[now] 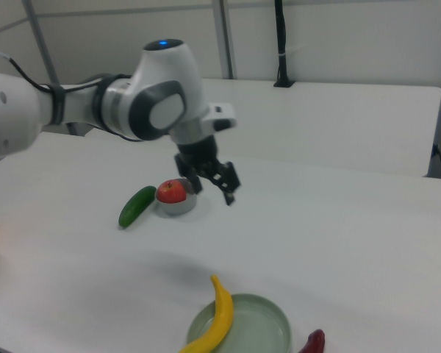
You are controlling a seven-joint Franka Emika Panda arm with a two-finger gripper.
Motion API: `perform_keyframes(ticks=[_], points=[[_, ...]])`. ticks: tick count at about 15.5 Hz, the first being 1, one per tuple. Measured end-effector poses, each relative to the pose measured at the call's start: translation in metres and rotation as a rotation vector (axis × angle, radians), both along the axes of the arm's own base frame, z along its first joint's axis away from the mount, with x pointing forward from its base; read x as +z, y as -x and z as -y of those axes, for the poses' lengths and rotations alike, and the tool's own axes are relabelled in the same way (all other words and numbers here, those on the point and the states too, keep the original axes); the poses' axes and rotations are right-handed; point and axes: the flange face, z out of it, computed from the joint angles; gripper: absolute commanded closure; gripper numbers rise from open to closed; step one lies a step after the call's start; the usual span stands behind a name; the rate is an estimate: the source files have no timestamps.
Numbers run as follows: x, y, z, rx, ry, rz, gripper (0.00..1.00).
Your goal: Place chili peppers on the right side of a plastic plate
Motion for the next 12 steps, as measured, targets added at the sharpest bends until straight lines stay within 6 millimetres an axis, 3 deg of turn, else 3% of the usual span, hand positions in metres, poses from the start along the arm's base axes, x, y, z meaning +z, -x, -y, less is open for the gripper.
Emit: perform_keyframes(ticks=[4, 7, 10, 12], points=[[0.001, -0.009, -0.099, 0.046, -0.037, 0.01, 0.0], [0.001, -0.005, -0.167, 0.119, -0.052, -0.001, 0.0], [0.003, 0.003, -0.218, 0.181, -0.06, -0.003, 0.0], [0.005, 0.01, -0.239, 0.213, -0.061, -0.02, 0.0]])
